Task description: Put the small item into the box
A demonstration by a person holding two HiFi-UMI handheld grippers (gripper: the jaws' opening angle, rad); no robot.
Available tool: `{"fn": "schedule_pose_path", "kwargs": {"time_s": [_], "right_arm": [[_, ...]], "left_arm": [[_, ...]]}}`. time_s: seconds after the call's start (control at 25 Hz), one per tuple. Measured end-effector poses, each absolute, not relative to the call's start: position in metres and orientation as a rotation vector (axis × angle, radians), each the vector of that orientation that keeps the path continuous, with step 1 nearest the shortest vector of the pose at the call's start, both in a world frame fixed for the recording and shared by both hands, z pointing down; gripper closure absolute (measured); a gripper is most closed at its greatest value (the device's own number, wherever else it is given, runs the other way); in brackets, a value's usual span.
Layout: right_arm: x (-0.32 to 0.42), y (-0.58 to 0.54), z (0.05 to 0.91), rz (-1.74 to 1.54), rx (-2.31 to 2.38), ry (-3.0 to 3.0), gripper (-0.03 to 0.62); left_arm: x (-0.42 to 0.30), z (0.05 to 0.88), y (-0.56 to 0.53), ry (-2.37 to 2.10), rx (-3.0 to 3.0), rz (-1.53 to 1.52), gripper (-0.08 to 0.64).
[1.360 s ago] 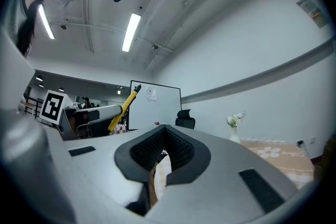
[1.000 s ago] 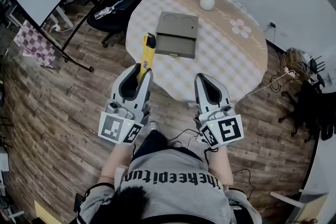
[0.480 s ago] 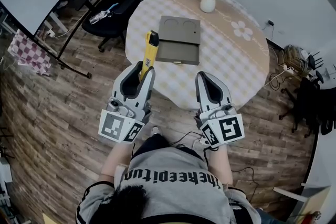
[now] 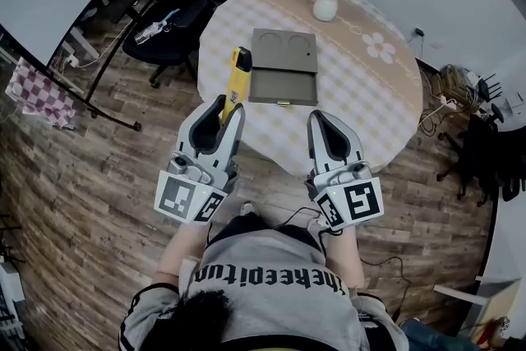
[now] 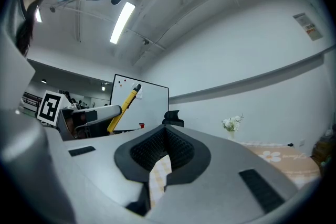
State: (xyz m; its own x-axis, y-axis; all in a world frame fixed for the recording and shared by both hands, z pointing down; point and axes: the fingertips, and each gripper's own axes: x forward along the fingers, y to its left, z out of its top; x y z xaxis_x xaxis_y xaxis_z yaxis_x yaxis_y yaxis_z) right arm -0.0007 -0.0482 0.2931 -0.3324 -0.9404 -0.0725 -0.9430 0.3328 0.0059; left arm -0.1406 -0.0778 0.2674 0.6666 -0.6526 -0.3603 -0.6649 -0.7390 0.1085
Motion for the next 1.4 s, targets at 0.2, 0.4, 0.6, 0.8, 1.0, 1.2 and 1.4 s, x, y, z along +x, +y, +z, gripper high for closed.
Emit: {"fn": "schedule_pose_path", "kwargs": {"time_s": [0.2,0.4,0.6,0.8,1.0,1.2,1.4], "right_arm": [[-0.008,-0.052,0.295,0.080,-1.811,2.503,0.586],[-0.010,-0.051,0.293,0.088,-1.840,2.485,0.586],[-0.010,-0.053,0.294,0.087,-1.856,2.485,0.586],[-0.008,-0.061,0.294,0.083,-1.856,2.493,0.586],[-0.003,-0.075,0.294,0.076,-1.857,2.504,0.586],[0.006,-0.089,0.293,0.075,-1.841,2.516,0.586],[0.017,-0.105,0.290,0.078,-1.809,2.539,0.586]], "left_arm": [[-0.148,0.269,-0.085,1.092,-2.852,0.596,0.437],[-0.152,0.269,-0.086,1.072,-2.864,0.606,0.437],[-0.153,0.269,-0.089,1.061,-2.870,0.615,0.437],[-0.150,0.270,-0.097,1.068,-2.876,0.613,0.437],[-0.145,0.270,-0.109,1.073,-2.882,0.611,0.437],[-0.135,0.270,-0.119,1.078,-2.881,0.606,0.437],[-0.122,0.268,-0.131,1.102,-2.867,0.599,0.437]]}}
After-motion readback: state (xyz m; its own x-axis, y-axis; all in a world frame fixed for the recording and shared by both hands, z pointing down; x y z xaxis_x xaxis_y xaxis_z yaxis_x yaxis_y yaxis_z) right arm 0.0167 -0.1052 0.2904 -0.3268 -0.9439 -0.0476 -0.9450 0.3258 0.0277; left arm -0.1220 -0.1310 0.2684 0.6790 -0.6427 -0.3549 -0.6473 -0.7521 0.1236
